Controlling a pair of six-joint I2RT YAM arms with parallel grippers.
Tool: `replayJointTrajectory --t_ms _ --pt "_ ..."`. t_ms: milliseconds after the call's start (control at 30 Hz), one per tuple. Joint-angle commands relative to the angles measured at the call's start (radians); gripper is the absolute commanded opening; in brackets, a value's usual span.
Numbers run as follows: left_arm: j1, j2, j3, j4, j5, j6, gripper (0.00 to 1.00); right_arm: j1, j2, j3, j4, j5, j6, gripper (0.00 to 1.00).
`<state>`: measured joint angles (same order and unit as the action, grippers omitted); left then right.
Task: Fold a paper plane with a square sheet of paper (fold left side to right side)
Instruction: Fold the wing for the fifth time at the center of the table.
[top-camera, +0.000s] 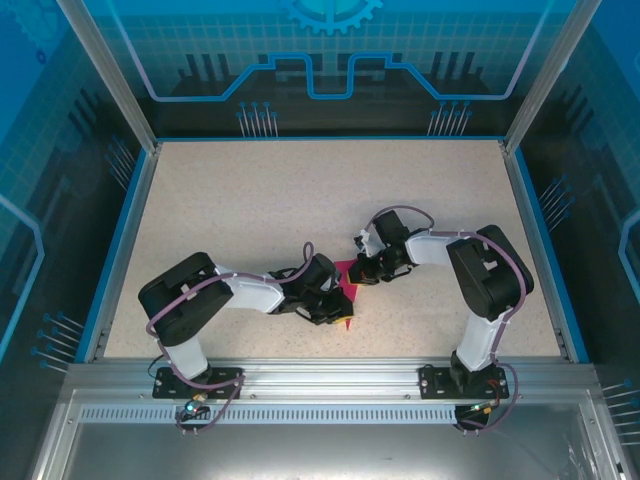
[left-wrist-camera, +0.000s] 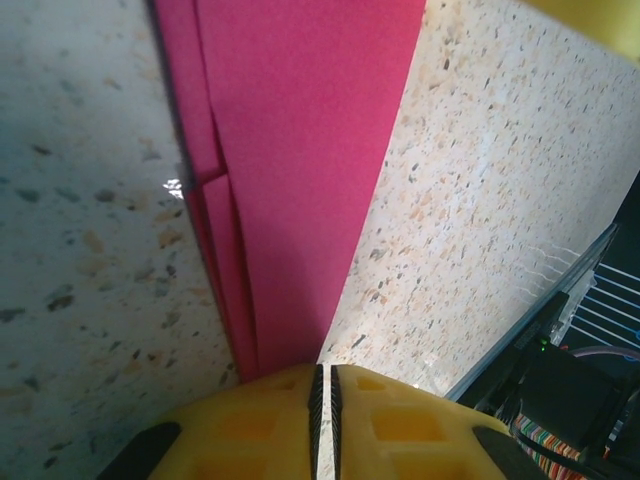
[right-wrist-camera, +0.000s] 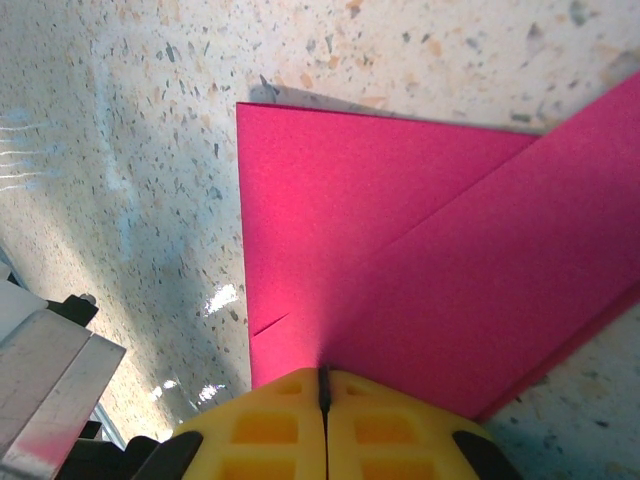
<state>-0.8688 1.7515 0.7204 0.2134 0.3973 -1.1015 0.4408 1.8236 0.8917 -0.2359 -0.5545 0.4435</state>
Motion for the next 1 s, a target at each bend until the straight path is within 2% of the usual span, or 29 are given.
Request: replayJointTrajectory --t_ms 0,300,600,967 --pt "-0.019 -0.001 -0.039 -0.092 0.015 -0.023 0.13 0.016 0.061 -0.019 -0.060 0.140 -0.022 0.06" --pt "-0.021 -0.065 -0.064 -0.082 -0.007 -0.018 0.11 0.016 0.064 -0.018 -0.064 0.140 -0.023 0.06" --pt "-0.021 -0.196 0.019 -0.186 -0.066 0.077 0.17 0.016 0.066 -0.018 -0.066 0.138 -0.022 0.06" --pt "-0.026 -0.043 0.077 -0.092 0.056 0.068 0.21 0.017 0.074 0.010 -0.067 0.133 -0.024 0.06"
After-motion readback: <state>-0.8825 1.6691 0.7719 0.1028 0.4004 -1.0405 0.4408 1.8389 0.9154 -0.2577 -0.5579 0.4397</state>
